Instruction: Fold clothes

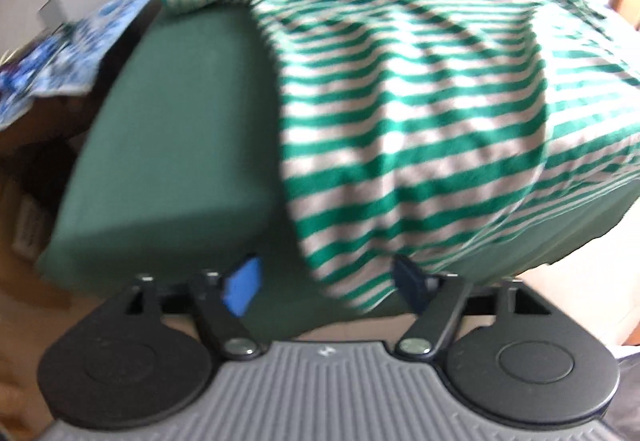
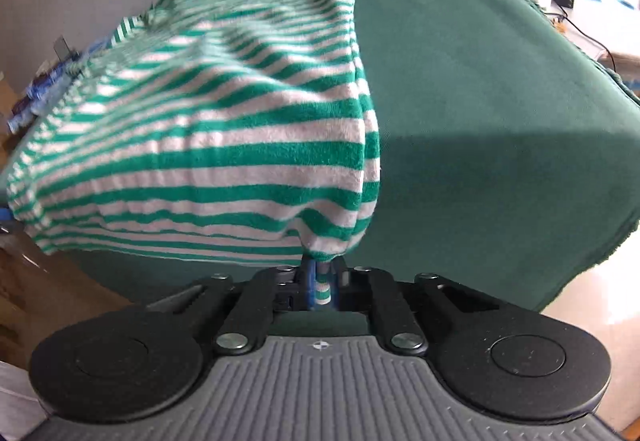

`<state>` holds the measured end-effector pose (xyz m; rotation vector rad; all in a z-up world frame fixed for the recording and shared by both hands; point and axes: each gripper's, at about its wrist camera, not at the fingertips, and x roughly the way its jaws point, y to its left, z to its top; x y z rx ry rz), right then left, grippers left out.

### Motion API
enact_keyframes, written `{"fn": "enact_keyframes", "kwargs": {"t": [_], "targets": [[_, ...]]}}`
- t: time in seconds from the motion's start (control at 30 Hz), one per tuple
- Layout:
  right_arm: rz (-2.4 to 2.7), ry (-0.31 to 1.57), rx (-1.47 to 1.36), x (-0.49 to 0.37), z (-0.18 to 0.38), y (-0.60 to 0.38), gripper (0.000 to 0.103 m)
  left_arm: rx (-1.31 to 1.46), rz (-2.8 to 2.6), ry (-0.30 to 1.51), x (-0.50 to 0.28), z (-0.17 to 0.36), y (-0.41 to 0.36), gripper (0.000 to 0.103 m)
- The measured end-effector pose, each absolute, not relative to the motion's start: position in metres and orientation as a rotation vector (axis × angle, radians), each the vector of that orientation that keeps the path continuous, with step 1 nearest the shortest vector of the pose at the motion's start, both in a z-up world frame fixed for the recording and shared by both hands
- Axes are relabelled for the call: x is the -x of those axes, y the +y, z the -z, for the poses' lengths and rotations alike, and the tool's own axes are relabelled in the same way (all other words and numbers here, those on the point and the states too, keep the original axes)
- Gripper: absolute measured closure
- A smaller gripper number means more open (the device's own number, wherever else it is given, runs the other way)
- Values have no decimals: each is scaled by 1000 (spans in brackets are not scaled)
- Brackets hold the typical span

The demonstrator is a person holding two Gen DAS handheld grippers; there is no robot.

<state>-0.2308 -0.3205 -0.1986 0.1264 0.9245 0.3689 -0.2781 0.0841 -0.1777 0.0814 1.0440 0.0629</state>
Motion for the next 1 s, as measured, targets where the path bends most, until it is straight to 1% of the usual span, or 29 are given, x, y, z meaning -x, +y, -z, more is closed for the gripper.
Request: {"fn": "enact_keyframes", "kwargs": {"t": [0.03, 0.07, 0.1, 0.13, 0.17, 0.2, 0.33, 0.4, 0.53, 0.6, 0.7, 0.77, 0.87, 1.0], "targets": [[-383, 931, -116, 235, 193, -320, 99, -82, -50, 1039, 277, 179, 83, 16], [-398, 931, -94, 241, 185, -320, 99, -84, -36, 1034, 276, 180, 81, 22], [-413, 929, -69, 247, 177, -320, 99, -85, -23, 1029, 275, 181, 80, 52], [-427, 928, -44, 253, 169, -320, 99, -86, -10, 1024, 274, 183, 79, 76], [-442, 926, -19, 259, 160, -319, 99, -87, 4, 1019, 273, 184, 77, 95], [-456, 925, -15, 266, 152, -322, 100, -88, 17, 1014, 272, 185, 76, 98], [-474, 935, -53, 286, 124, -339, 100, -83, 38, 1008, 278, 182, 78, 98], [-453, 942, -41, 288, 122, -340, 100, -79, 41, 1008, 283, 179, 81, 98], [-373, 994, 25, 276, 146, -324, 100, -71, 48, 1007, 294, 173, 86, 98], [-383, 1019, 123, 276, 152, -309, 100, -66, 52, 1007, 299, 170, 89, 98], [-406, 1029, 39, 279, 141, -315, 100, -60, 57, 1006, 307, 166, 94, 98], [-350, 1058, 69, 275, 146, -317, 100, -56, 60, 1006, 312, 163, 96, 98], [-314, 1104, 136, 266, 159, -309, 101, -69, 44, 1042, 305, 179, 99, 98], [-312, 1133, 236, 261, 164, -294, 101, -127, 56, 1057, 301, 186, 93, 98]]}}
